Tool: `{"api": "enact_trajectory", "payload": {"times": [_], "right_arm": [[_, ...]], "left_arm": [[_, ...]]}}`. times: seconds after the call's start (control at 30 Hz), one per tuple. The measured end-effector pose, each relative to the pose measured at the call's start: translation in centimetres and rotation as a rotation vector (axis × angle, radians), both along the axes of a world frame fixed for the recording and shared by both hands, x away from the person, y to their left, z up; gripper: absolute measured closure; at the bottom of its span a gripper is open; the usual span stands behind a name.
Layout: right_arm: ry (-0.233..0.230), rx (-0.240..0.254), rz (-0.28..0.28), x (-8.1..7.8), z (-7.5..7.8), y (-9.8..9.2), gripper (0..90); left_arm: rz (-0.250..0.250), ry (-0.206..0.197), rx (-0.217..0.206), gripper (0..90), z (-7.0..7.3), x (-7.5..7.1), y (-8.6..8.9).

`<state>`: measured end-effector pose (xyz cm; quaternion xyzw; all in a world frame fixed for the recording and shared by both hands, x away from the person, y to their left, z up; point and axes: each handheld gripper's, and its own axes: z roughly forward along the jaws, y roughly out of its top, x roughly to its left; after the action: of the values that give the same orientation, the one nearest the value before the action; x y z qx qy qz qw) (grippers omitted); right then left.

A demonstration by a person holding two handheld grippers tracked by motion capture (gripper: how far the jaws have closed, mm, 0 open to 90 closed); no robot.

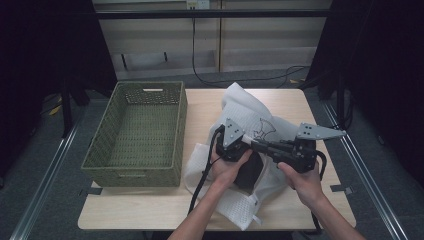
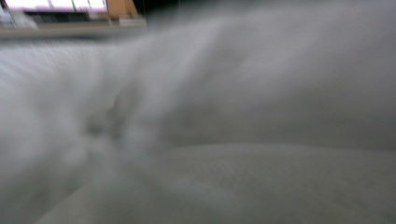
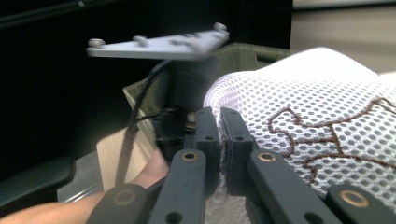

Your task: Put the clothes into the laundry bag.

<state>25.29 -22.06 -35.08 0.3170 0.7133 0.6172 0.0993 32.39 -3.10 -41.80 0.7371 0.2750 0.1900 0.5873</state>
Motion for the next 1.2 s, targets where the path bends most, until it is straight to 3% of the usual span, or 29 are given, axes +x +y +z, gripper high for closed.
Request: {"api": "enact_trajectory", "payload": {"times": [0.03,0.07,0.1,0.13,0.17,0.2,0.23,0.3,0.37,0.4,0.43,0.47,0.53,0.6,0.7,0.77,0.87,0.97,1.03,1.17,1.2], "right_arm": [[0.02,-0.013,-0.001,0.2,-0.8,0.0,87.6],[0.041,-0.033,-0.001,0.2,-1.5,0.0,87.7],[0.055,-0.042,0.001,0.3,-2.0,0.0,87.6],[0.093,-0.065,0.0,0.5,-3.5,-0.2,87.6],[0.113,-0.074,-0.005,0.6,-4.1,-0.3,87.6],[0.113,-0.074,-0.005,0.6,-4.1,-0.3,87.6],[0.126,-0.08,-0.008,0.7,-4.7,-0.4,87.6],[0.162,-0.098,-0.018,0.9,-6.0,-0.6,87.6],[0.168,-0.101,-0.022,1.0,-6.3,-0.6,87.6],[0.173,-0.105,-0.029,1.1,-6.4,-0.6,87.5],[0.178,-0.112,-0.031,1.2,-6.6,-0.6,87.5],[0.178,-0.112,-0.031,1.2,-6.6,-0.6,87.5],[0.186,-0.103,-0.031,1.4,-6.8,-0.6,87.4],[0.184,-0.102,-0.033,1.5,-6.8,-0.6,87.3],[0.176,-0.103,-0.035,1.6,-6.8,-0.6,87.2],[0.178,-0.097,-0.04,1.7,-6.7,-0.6,87.2],[0.165,-0.102,-0.047,1.9,-6.2,-0.1,86.9],[0.149,-0.105,-0.049,2.1,-5.8,0.3,86.9],[0.137,-0.097,-0.047,2.3,-5.3,0.7,86.9],[0.103,-0.073,-0.009,2.4,-4.0,2.0,87.0],[0.095,-0.066,0.029,2.2,-3.5,3.0,86.9]], "left_arm": [[-0.03,0.029,0.001,79.0,-1.1,0.4,0.0],[-0.021,0.053,0.012,79.0,-1.8,0.6,-0.1],[-0.016,0.047,0.053,78.9,-2.5,0.7,-0.1],[-0.037,0.073,0.092,78.7,-3.8,1.1,-0.3],[-0.046,0.074,0.105,78.4,-4.3,1.3,-0.4],[-0.046,0.074,0.105,78.2,-4.3,1.3,-0.4],[-0.044,0.081,0.132,78.2,-4.8,1.4,-0.5],[-0.062,0.123,0.166,76.8,-5.9,1.7,-0.8],[-0.068,0.143,0.172,75.5,-6.2,1.8,-0.9],[-0.075,0.166,0.183,73.0,-6.4,2.0,-0.9],[-0.066,0.179,0.188,63.8,-6.4,2.0,-0.8],[-0.06,0.183,0.172,63.8,-6.3,2.0,-0.5],[-0.08,0.188,0.173,48.4,-5.7,1.6,0.3],[-0.086,0.16,0.174,43.2,-4.9,0.8,1.6],[-0.104,0.144,0.141,34.6,-3.9,-1.0,3.8],[-0.092,0.105,0.147,34.3,-3.4,-2.6,5.3],[-0.096,0.096,0.183,37.3,-3.7,-4.2,7.1],[-0.083,0.157,0.18,38.0,-5.1,-5.0,8.2],[-0.134,0.16,0.222,48.5,-6.5,-5.5,8.3],[-0.217,0.222,0.314,54.3,-8.5,-6.0,7.2],[-0.208,0.213,0.337,54.7,-8.6,-6.1,6.9]]}}
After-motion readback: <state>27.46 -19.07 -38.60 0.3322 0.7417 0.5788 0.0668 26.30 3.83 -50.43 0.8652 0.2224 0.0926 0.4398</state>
